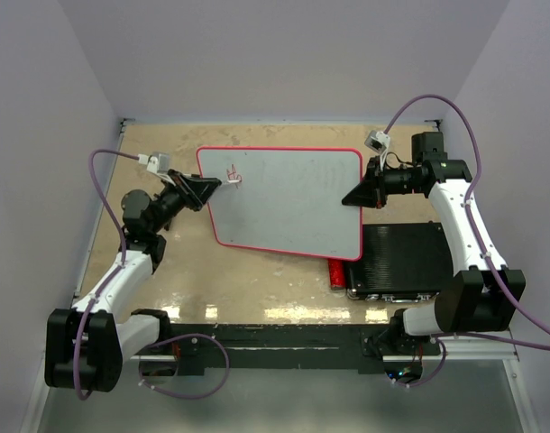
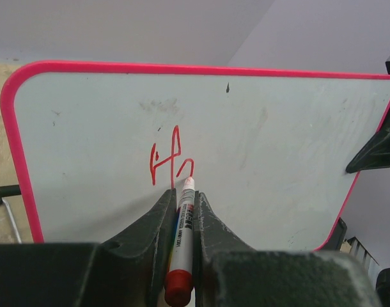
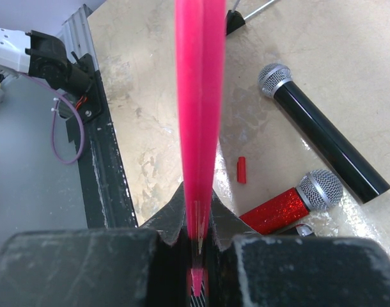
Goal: Write a sentence on the whiteboard
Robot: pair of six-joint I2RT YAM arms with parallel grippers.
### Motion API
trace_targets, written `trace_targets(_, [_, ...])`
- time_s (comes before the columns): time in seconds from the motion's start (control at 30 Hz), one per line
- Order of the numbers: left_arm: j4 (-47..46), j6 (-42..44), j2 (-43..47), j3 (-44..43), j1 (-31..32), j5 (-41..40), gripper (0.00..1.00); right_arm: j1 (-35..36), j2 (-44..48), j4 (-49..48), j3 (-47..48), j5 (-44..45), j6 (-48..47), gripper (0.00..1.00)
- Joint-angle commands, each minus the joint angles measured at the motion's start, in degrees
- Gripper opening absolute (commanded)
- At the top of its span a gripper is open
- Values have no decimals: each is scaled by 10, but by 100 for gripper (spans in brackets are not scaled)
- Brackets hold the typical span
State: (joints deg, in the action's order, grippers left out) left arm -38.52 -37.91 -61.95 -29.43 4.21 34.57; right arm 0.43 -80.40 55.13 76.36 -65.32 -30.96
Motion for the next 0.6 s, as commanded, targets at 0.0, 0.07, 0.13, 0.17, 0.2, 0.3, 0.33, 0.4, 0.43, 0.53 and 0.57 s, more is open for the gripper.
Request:
trace_targets(0.0, [13, 18, 12, 9, 3, -4, 0, 6, 9, -7, 12, -8, -29, 0])
trace_targets(0.07, [26, 26, 17, 5, 3, -9, 0, 6, 10, -6, 12, -8, -29, 0])
trace_targets(0.13, [32, 28, 18, 3, 3, -15, 0, 7, 11, -6, 11, -8, -29, 0])
trace_targets(0.17, [40, 34, 19, -3, 3, -19, 0, 5, 11, -7, 11, -8, -29, 0])
trace_targets(0.2, [43, 36, 20, -6, 3, -23, 0, 6, 10, -6, 12, -8, -29, 0])
trace_targets(0.3, [65, 51, 21, -26, 2, -37, 0, 6, 11, -6, 12, -8, -29, 0])
trace_targets(0.33, [70, 55, 20, -31, 2, -39, 0, 6, 12, -6, 12, -8, -29, 0])
trace_targets(0.4, [80, 63, 18, -45, 2, -41, 0, 6, 12, -6, 12, -8, -29, 0])
trace_targets(0.43, [82, 64, 17, -48, 2, -40, 0, 6, 11, -6, 11, -8, -28, 0])
trace_targets(0.53, [80, 64, 11, -58, 2, -38, 0, 6, 12, -6, 11, -8, -29, 0])
trace_targets(0.57, [80, 64, 10, -62, 2, -37, 0, 6, 12, -7, 11, -8, -29, 0])
